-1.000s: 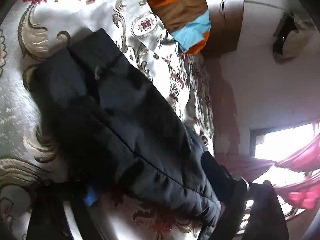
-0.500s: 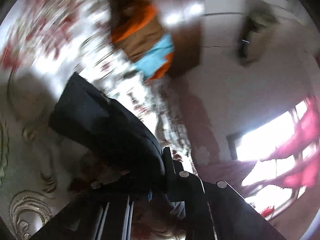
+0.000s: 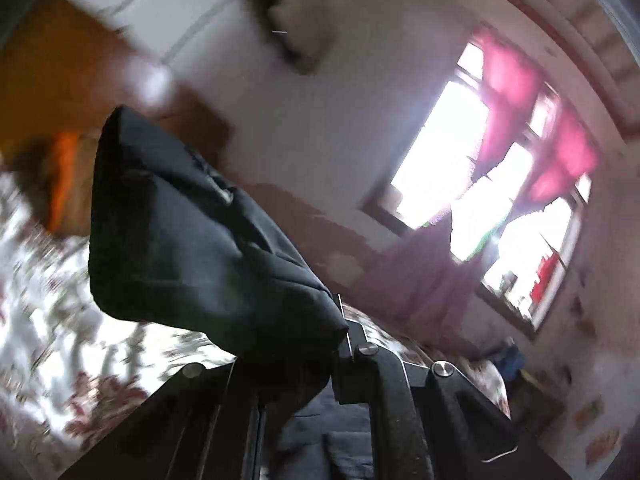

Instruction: Fold large clothes

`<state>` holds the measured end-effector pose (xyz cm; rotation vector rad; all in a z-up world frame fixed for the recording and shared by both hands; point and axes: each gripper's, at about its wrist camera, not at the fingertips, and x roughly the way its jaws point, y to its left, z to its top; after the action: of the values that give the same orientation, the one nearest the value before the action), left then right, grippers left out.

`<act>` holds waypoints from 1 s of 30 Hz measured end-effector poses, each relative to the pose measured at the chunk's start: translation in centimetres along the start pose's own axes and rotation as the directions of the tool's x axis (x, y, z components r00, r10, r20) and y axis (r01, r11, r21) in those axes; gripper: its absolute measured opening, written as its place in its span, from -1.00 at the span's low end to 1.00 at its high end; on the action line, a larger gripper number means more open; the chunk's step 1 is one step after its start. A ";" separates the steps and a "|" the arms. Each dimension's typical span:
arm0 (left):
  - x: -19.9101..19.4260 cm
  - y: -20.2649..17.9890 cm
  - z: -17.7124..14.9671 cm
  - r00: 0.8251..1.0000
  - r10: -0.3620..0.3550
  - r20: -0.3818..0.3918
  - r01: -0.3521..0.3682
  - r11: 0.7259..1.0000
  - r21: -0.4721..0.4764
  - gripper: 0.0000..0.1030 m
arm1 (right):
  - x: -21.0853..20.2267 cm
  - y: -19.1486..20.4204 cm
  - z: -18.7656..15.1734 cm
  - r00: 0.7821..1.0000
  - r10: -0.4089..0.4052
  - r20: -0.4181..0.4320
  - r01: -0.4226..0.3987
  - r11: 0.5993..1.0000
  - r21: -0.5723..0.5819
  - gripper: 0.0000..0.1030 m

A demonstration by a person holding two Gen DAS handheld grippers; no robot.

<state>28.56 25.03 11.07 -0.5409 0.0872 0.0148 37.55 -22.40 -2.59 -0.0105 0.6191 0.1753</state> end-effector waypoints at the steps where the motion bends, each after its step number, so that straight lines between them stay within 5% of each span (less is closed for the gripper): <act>1: 0.2 -2.2 0.2 1.000 -0.020 -0.012 0.021 0.999 0.040 -0.82 | -0.6 -1.0 -0.3 1.000 0.011 0.006 -0.011 1.000 0.016 0.98; 5: 2.1 -11.3 -1.0 0.993 -0.086 -0.083 0.101 0.975 0.198 -0.82 | -1.4 -5.3 -1.6 0.996 0.091 -0.010 -0.089 0.984 0.156 0.97; 10: 5.6 -18.2 -6.1 0.958 -0.174 -0.229 0.224 0.951 0.215 -0.82 | -2.6 -11.0 -3.5 0.996 0.086 0.005 -0.083 0.944 0.318 0.98; 15: 8.9 -22.3 -14.0 0.878 -0.221 -0.425 0.319 0.931 0.175 -0.82 | -3.0 -14.2 -5.4 0.993 0.115 0.020 -0.113 0.900 0.420 0.98; 17: 10.4 -22.7 -17.1 0.833 -0.200 -0.516 0.321 0.934 0.156 -0.82 | -3.0 -15.2 -6.0 0.985 0.167 0.043 -0.167 0.868 0.468 0.98; 19: 12.3 -22.8 -21.0 0.761 -0.150 -0.631 0.303 0.942 0.143 -0.82 | -3.0 -15.9 -6.3 0.979 0.196 0.055 -0.198 0.849 0.489 0.98; 24: 13.9 -21.4 -27.3 0.621 -0.039 -0.783 0.261 0.952 0.159 -0.79 | -2.6 -16.1 -6.5 0.972 0.230 0.052 -0.224 0.833 0.506 0.98; 30: 12.9 -19.1 -28.8 0.601 -0.050 -0.798 0.290 0.943 0.160 -0.64 | -2.1 -16.0 -6.6 0.966 0.258 0.026 -0.234 0.822 0.520 0.98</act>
<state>39.88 -6.31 -4.77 -0.2318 0.9065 -0.4366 34.70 -38.94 -7.46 0.5981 0.6973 0.2541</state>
